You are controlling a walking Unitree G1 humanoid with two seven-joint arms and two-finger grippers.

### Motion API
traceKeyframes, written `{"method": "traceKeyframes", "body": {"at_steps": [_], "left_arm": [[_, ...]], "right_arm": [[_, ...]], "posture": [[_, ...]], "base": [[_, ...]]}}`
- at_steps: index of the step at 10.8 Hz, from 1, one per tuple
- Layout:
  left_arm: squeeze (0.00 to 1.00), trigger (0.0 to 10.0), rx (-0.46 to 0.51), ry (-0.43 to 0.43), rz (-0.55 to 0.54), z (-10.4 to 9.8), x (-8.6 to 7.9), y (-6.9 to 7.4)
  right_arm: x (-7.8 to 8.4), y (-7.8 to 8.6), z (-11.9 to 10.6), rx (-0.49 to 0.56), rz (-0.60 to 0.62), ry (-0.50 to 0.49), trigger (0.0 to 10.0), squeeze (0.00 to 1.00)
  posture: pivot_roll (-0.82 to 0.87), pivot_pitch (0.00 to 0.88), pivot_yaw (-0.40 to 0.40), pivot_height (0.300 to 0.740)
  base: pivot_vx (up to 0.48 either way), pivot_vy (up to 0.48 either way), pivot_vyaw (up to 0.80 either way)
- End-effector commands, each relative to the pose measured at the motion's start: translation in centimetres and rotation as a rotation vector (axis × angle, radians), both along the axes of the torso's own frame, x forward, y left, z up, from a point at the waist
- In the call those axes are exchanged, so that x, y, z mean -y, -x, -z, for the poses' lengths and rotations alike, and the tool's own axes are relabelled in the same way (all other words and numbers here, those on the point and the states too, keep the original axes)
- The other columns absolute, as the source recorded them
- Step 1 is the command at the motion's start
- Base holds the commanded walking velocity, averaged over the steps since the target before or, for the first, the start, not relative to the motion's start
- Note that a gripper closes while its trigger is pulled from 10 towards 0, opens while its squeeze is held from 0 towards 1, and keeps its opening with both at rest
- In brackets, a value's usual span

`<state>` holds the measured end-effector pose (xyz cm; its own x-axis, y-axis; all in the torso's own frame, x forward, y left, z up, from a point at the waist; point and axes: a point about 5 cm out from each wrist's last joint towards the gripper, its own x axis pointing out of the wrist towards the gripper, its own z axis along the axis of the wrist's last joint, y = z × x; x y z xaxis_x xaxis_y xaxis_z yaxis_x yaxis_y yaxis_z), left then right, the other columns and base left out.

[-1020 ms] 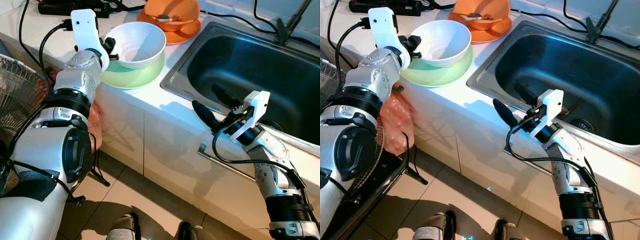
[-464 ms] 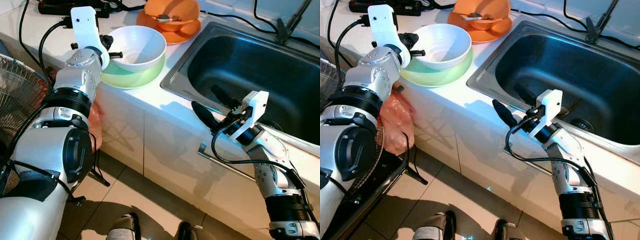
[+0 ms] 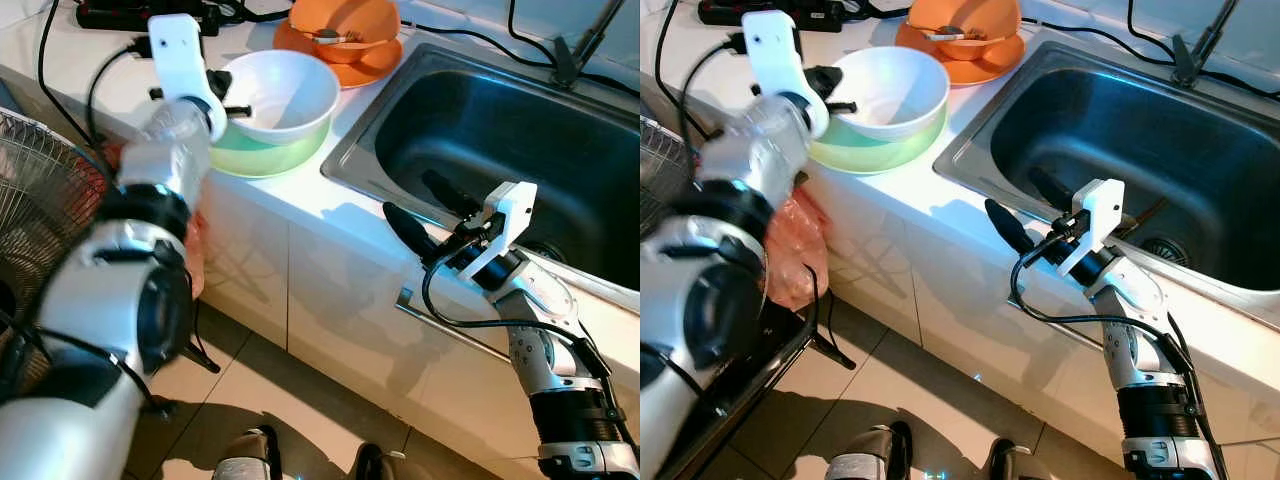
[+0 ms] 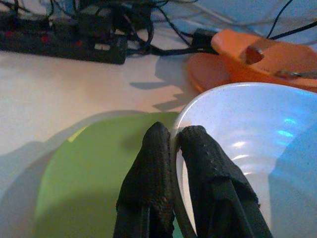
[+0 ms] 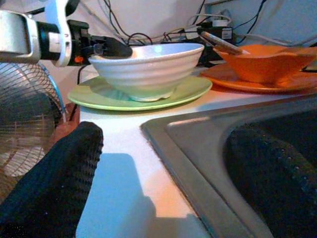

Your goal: Kitchen organization

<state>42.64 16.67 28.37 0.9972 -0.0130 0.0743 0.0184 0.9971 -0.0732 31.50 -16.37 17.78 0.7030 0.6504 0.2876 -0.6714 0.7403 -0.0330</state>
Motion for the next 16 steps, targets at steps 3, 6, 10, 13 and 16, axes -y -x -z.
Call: {"method": "traceKeyframes", "body": {"at_steps": [3, 6, 10, 13, 16], "left_arm": [[0.00, 10.0, 0.111, 0.026, 0.006, -0.6, 0.0, 0.9], [0.00, 10.0, 0.247, 0.045, 0.035, -3.4, 0.8, 1.8], [0.00, 10.0, 0.342, 0.069, 0.147, -5.1, 3.9, 2.4], [0.00, 10.0, 0.331, 0.011, 0.255, -4.5, 8.1, 2.2], [0.00, 10.0, 0.311, -0.065, 0.353, -3.8, 12.2, 2.0]], "right_arm": [[0.8, -0.1, -0.8, 0.027, 0.026, -0.007, 10.0, 0.00], [0.8, -0.2, -2.3, 0.081, 0.040, -0.019, 10.0, 0.00], [1.8, -0.6, -3.1, 0.106, 0.108, -0.018, 10.0, 0.00], [3.3, -0.6, -3.1, 0.104, 0.180, 0.007, 10.0, 0.00], [4.7, -0.3, -2.9, 0.092, 0.239, 0.038, 10.0, 0.00]], "posture": [[0.10, 0.152, -0.032, 0.740], [0.09, 0.134, -0.024, 0.740], [0.08, 0.141, -0.020, 0.740], [0.05, 0.147, -0.010, 0.740], [0.02, 0.150, 0.001, 0.740]], "base": [[0.000, 0.000, 0.00], [0.000, 0.000, 0.00], [0.000, 0.000, 0.00], [0.000, 0.000, 0.00], [0.000, 0.000, 0.00]]}}
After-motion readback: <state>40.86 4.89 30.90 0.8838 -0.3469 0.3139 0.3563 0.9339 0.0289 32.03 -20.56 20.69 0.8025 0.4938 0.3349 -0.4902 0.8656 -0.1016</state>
